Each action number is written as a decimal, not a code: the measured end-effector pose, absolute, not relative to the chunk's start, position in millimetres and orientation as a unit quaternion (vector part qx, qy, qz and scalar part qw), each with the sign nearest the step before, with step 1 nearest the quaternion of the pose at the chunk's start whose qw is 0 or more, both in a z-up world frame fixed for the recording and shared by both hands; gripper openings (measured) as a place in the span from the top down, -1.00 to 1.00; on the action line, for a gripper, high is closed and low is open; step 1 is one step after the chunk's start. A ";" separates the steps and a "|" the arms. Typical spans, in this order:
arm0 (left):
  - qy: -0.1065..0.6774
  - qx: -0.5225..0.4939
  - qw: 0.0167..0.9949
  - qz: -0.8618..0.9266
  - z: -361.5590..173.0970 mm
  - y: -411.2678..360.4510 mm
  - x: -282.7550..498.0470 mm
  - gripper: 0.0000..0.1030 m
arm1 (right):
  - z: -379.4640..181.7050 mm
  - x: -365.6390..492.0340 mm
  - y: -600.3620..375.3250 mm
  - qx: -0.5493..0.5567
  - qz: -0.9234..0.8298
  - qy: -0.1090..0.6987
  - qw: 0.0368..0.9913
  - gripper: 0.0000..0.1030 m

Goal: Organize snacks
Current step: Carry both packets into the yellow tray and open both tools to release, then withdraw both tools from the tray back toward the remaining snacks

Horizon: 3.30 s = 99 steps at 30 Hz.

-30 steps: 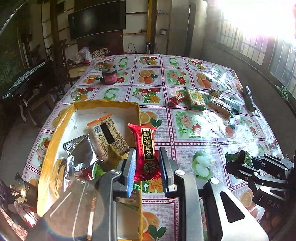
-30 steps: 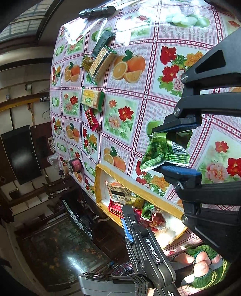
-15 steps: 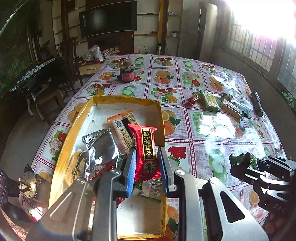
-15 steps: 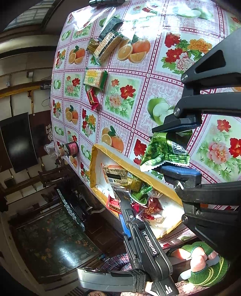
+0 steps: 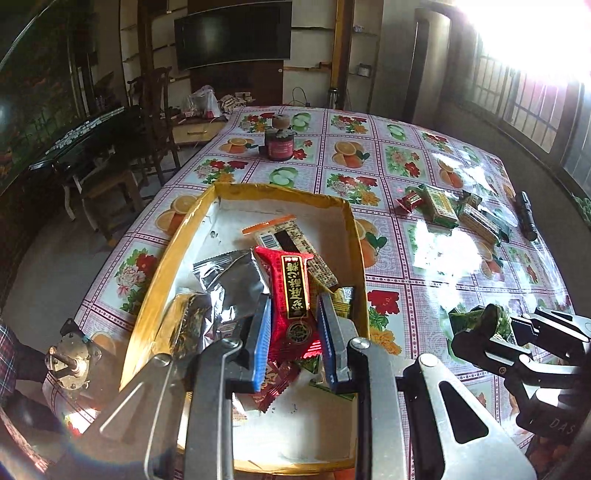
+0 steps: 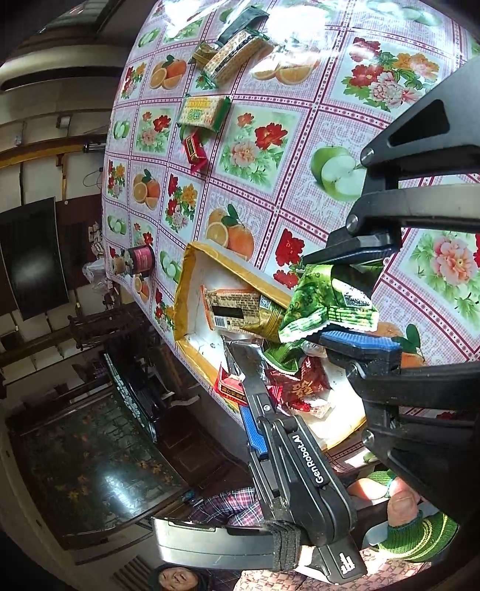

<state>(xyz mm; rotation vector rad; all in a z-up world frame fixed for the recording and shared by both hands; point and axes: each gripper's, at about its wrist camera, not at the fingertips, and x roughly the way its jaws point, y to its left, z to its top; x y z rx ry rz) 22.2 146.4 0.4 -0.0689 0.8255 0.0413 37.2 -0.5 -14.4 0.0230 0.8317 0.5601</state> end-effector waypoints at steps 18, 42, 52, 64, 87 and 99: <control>0.414 -0.057 0.907 0.048 -13.0 184.4 29.6 0.50 | -18.3 70.0 46.3 0.007 0.299 0.409 0.862 0.39; 0.447 -0.060 0.890 0.065 -32.8 200.7 72.8 0.37 | -55.1 158.0 99.6 -0.021 0.289 0.450 0.845 0.37; 0.441 -0.053 0.892 0.083 -30.7 202.0 68.1 -0.59 | -50.3 157.7 90.5 -0.010 0.284 0.446 0.849 0.07; 0.422 -0.043 0.902 0.074 -12.3 179.9 58.2 -0.73 | -27.2 129.2 28.8 0.040 0.263 0.423 0.866 -0.08; 0.407 -0.018 0.913 -0.007 6.5 89.3 69.1 -0.84 | -35.6 91.1 -165.6 0.135 0.105 0.406 0.898 -0.09; 0.429 -0.002 0.900 -0.081 1.1 13.7 113.5 -0.85 | -43.1 96.2 -220.8 0.164 0.069 0.404 0.897 -0.09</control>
